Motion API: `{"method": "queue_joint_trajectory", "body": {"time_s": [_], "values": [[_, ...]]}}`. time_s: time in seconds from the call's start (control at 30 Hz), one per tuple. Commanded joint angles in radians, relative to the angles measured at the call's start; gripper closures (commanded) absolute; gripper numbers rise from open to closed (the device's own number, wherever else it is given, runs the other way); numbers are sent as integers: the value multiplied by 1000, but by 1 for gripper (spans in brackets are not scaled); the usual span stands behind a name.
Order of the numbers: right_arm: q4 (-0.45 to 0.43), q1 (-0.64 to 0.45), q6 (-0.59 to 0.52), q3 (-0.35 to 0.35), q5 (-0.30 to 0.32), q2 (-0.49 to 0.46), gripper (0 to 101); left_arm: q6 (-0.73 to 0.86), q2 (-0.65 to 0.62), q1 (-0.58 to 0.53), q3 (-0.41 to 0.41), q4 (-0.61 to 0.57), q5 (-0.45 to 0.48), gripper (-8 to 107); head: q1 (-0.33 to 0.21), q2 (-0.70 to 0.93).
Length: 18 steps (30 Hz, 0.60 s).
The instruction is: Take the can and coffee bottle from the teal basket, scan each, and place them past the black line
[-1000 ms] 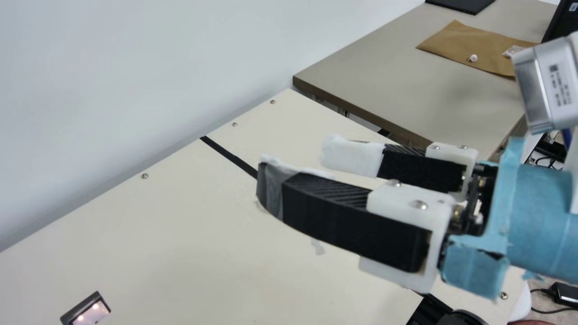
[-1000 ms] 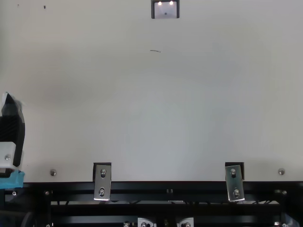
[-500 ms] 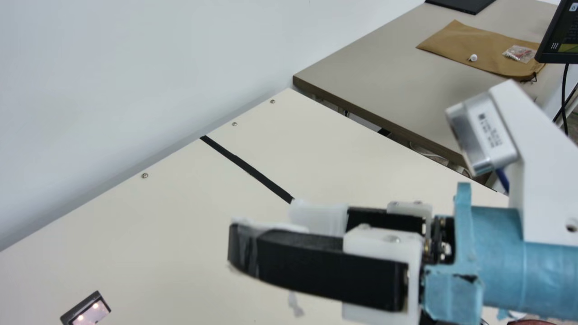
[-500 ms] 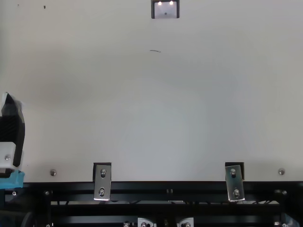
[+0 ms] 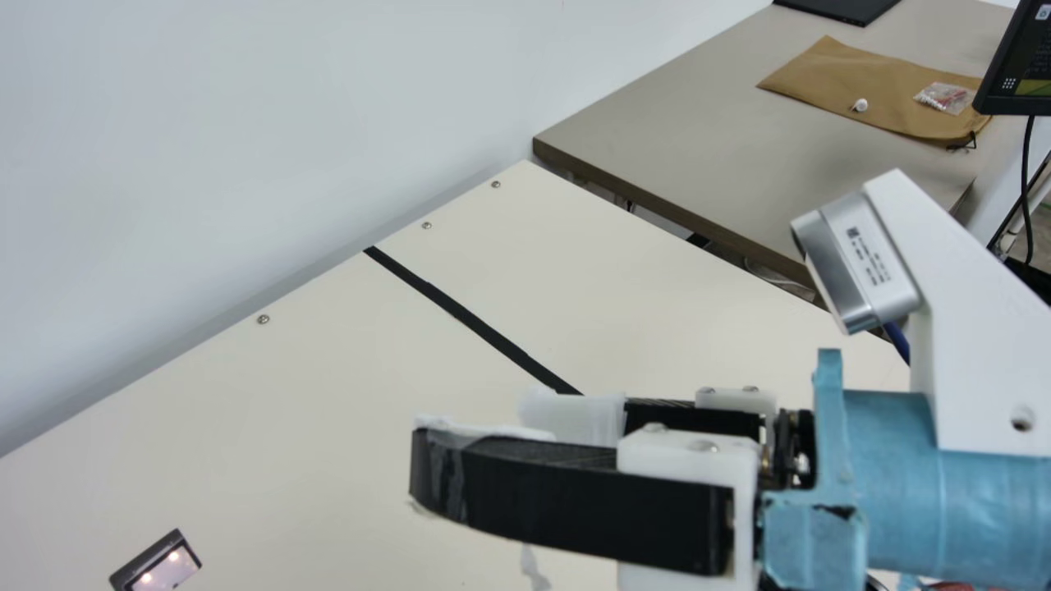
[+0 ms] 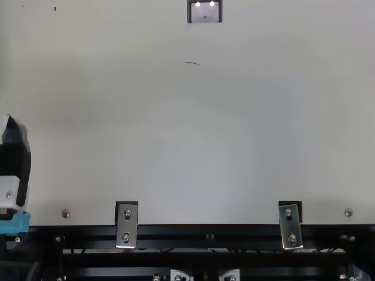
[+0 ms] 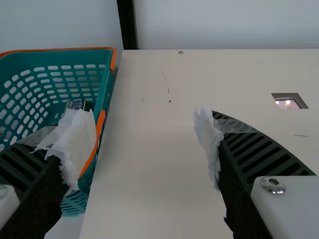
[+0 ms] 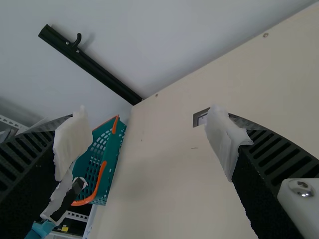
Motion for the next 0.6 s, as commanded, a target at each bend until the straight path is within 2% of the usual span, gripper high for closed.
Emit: {"method": "queue_joint_trajectory", "body": {"time_s": [0.0,0.17,0.57], "values": [[0,0,0,0,0,0,0,0,0,0,0,0,0,9,-34,-13],[0,0,0,0,0,0,0,0,0,0,0,0,0,9,-18,54],[0,0,0,0,0,0,0,0,0,0,0,0,0,9,-34,480]]}}
